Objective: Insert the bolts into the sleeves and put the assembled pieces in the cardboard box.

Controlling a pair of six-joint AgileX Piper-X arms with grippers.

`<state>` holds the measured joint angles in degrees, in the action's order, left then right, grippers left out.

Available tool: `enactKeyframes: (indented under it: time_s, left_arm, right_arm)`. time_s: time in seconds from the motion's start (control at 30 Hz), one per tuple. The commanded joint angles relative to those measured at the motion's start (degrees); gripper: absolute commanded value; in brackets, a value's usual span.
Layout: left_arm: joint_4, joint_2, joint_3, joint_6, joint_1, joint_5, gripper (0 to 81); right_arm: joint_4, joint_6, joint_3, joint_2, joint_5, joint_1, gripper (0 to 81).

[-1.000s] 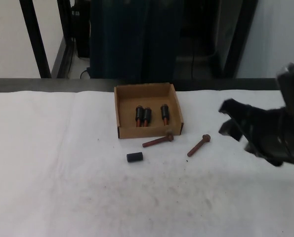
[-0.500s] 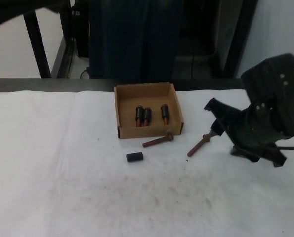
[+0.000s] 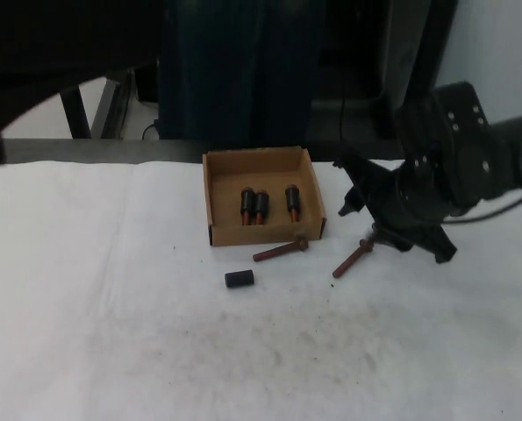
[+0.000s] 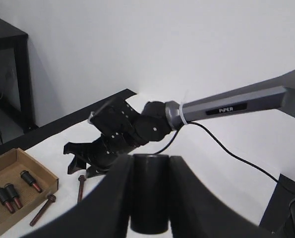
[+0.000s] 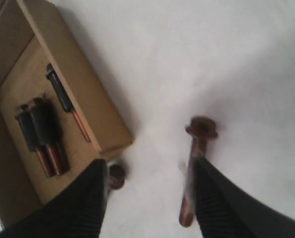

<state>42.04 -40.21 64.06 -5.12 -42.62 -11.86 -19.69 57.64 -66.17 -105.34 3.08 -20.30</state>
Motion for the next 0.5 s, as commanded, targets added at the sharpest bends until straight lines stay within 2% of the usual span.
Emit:
enactKeyframes:
  time_s: [0.0,0.13,0.23,0.47]
  left_arm:
    - [-1.1,0.2,0.1,-0.1,-0.2,0.3,0.9]
    - [-1.4,0.2,0.1,-0.1,-0.2,2.9,0.9]
    - [-1.4,0.2,0.1,0.3,-0.2,4.3,0.9]
    - [-2.7,-0.2,-0.6,0.4,-0.2,4.6,0.9]
  right_arm:
    - [-7.7,-1.9,-8.2,-4.0,0.7,1.8,48.3]
    - [-13.2,-2.8,-12.1,-6.6,0.7,2.4,48.3]
    - [-17.9,0.0,-13.3,-7.7,0.7,2.5,48.3]
    - [-18.6,2.8,-13.3,-8.0,0.3,1.9,49.4]
